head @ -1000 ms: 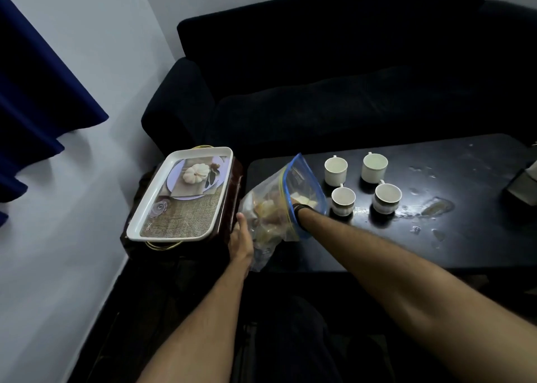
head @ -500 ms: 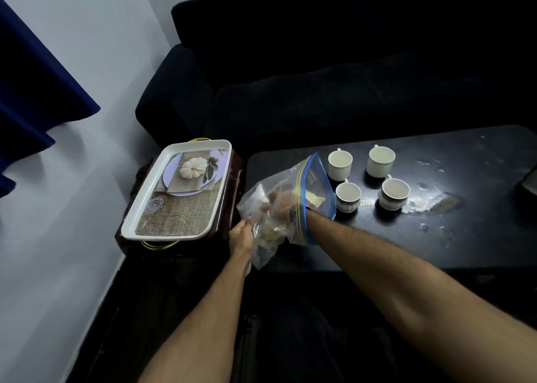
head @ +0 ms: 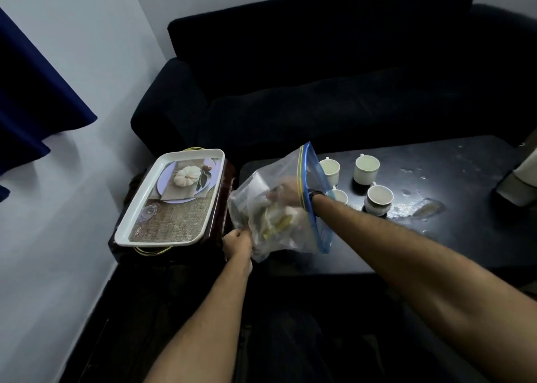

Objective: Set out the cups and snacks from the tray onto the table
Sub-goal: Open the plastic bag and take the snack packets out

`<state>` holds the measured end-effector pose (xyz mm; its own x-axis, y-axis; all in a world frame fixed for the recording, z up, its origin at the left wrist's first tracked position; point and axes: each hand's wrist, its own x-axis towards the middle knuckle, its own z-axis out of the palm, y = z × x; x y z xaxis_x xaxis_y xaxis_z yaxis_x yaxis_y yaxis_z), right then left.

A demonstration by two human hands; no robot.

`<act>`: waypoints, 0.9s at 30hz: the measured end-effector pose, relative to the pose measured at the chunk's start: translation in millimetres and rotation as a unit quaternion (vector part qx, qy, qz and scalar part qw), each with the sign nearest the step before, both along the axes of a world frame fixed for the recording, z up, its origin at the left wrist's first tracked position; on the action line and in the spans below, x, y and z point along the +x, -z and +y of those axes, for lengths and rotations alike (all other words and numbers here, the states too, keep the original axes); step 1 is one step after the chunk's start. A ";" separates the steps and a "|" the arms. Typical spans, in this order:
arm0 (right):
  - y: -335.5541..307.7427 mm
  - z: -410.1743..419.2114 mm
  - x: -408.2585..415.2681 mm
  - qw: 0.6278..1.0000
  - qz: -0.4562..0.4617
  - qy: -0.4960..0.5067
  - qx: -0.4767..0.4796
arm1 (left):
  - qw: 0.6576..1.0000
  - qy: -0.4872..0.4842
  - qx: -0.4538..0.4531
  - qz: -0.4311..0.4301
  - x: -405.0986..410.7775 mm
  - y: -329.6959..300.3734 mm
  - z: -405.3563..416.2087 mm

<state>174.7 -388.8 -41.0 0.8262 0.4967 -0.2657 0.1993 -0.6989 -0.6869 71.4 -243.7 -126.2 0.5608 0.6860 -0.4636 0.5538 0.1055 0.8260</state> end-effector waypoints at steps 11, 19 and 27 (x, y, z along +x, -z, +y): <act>-60.7 -80.8 21.1 0.986 -0.058 0.141 0.074 | 0.988 -0.135 0.004 0.080 -26.0 -11.9 5.1; -36.1 -106.6 19.0 0.946 0.032 0.257 0.193 | 0.974 -0.034 0.223 0.011 -35.1 -23.9 -35.0; -17.7 -87.2 8.2 0.921 0.059 0.306 0.235 | 0.809 0.392 0.437 0.008 -38.8 -12.7 -59.0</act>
<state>182.9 -476.0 -23.3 0.9690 0.0306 -0.2450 -0.2275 -0.2751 -0.9341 32.6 -302.7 -113.5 0.9814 0.1921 -0.0051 0.1791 -0.9045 0.3869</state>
